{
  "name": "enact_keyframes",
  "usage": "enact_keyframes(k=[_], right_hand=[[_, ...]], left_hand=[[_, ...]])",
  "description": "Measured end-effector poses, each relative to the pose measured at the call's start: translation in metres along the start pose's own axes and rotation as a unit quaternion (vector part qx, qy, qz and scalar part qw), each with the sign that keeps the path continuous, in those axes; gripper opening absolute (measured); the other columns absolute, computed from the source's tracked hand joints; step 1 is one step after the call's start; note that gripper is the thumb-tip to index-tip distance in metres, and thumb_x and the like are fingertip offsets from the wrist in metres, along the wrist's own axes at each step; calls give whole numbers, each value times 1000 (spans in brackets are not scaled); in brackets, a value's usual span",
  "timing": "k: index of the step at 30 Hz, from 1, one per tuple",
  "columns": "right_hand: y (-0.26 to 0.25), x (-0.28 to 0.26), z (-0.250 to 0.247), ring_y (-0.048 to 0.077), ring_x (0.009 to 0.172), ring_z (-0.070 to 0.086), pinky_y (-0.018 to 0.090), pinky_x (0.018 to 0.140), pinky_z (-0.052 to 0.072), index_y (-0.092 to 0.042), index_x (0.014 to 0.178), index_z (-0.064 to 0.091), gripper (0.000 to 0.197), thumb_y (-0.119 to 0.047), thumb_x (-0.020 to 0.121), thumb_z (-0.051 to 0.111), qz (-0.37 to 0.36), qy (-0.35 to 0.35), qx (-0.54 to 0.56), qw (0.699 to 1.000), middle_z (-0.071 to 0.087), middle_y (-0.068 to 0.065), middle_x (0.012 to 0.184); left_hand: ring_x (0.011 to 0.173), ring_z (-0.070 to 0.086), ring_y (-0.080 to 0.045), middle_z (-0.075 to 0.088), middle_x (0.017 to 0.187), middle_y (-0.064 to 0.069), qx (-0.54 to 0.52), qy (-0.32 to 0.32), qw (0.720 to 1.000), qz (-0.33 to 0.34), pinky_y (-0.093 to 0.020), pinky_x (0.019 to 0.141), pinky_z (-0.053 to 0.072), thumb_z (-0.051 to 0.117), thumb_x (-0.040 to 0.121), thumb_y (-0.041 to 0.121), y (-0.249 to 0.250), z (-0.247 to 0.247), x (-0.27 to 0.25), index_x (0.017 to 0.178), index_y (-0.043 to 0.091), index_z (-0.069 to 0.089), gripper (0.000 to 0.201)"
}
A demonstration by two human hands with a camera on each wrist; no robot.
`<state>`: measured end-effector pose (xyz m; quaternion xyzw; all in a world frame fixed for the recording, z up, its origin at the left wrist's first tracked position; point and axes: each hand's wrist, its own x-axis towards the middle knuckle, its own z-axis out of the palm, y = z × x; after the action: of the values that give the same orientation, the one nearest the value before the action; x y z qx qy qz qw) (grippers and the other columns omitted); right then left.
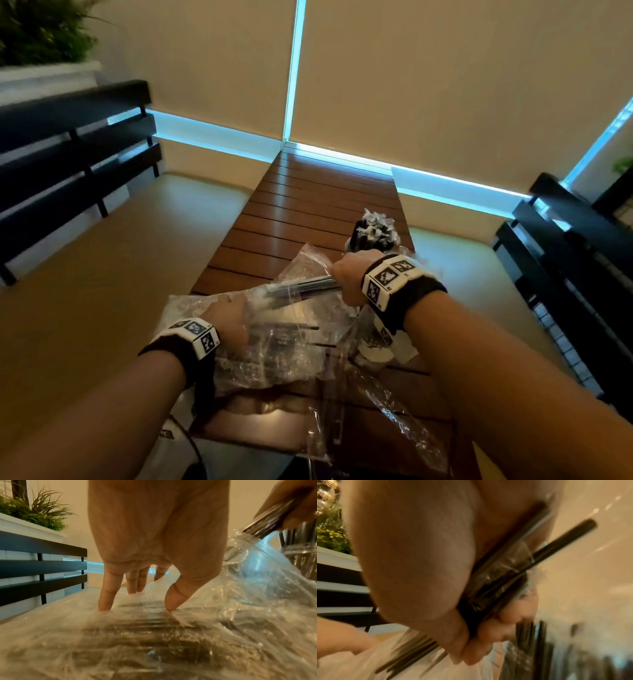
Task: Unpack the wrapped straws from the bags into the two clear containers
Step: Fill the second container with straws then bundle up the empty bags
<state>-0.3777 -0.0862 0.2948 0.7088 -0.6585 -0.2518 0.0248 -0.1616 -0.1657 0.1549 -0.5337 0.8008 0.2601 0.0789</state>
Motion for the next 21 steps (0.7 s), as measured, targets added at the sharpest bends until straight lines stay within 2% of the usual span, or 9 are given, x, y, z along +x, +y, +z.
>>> enact_keyframes(k=[3,6,9,11,13,15,17,19,21], right_hand=[[21,-32,-15,22,68,54,29,62,45,-17,92,63,13,-29,89,60,26,13,-12,999,50,-3,69],[44,-60,-27,20,61,49,29,64,44,-18,75,48,21,-27,89,61,61,27,-9,998,45,-4,64],[66,-78,-36,18,61,51,29,65,45,-22,80,50,16,-29,89,61,97,26,12,995,52,-1,71],[75,-86,-37,24,72,54,31,66,43,-21,92,51,10,-29,91,56,110,75,48,990,53,2,82],[75,-89,-31,26,78,54,33,66,41,-21,104,48,14,-30,94,51,116,132,110,978,51,2,89],[65,-87,-20,30,86,59,35,67,41,-20,107,44,18,-33,95,50,103,168,177,964,55,4,95],[50,-84,-10,34,92,61,36,67,42,-17,112,45,24,-34,96,49,91,195,239,947,61,9,104],[34,-82,-2,34,91,63,35,65,40,-16,111,45,23,-30,95,52,103,240,292,920,64,10,103],[20,-80,4,31,88,66,35,64,45,-15,112,46,26,-31,94,56,122,293,338,886,67,8,99]], left_hand=[[125,50,-33,41,142,-14,57,6,998,-2,-41,98,50,58,85,29,5,-2,-1,147,17,31,69],[122,52,-30,48,136,-10,138,46,989,-10,-41,97,49,57,84,34,15,-5,-7,145,17,35,67],[129,43,-32,40,139,-11,164,83,983,-27,-48,102,39,60,82,47,37,-19,-24,140,16,32,71],[122,48,-32,47,131,-9,116,127,985,-6,-47,101,41,58,75,46,61,-38,-35,129,18,44,62],[106,58,-30,60,114,-7,25,136,989,49,-43,92,50,53,64,41,88,-57,-41,109,17,58,52],[107,62,-25,65,116,-5,-150,62,979,122,-41,94,52,60,61,40,115,-73,-51,121,15,60,65],[118,59,-22,65,127,-2,-360,-19,914,185,-46,106,43,72,71,35,142,-87,-67,135,15,55,69],[118,60,-20,70,118,0,-509,-42,824,246,-51,109,38,70,84,33,167,-99,-81,117,12,66,40],[110,62,-21,70,107,-1,-623,-7,747,233,-52,107,42,70,82,39,189,-106,-93,102,12,66,34]])
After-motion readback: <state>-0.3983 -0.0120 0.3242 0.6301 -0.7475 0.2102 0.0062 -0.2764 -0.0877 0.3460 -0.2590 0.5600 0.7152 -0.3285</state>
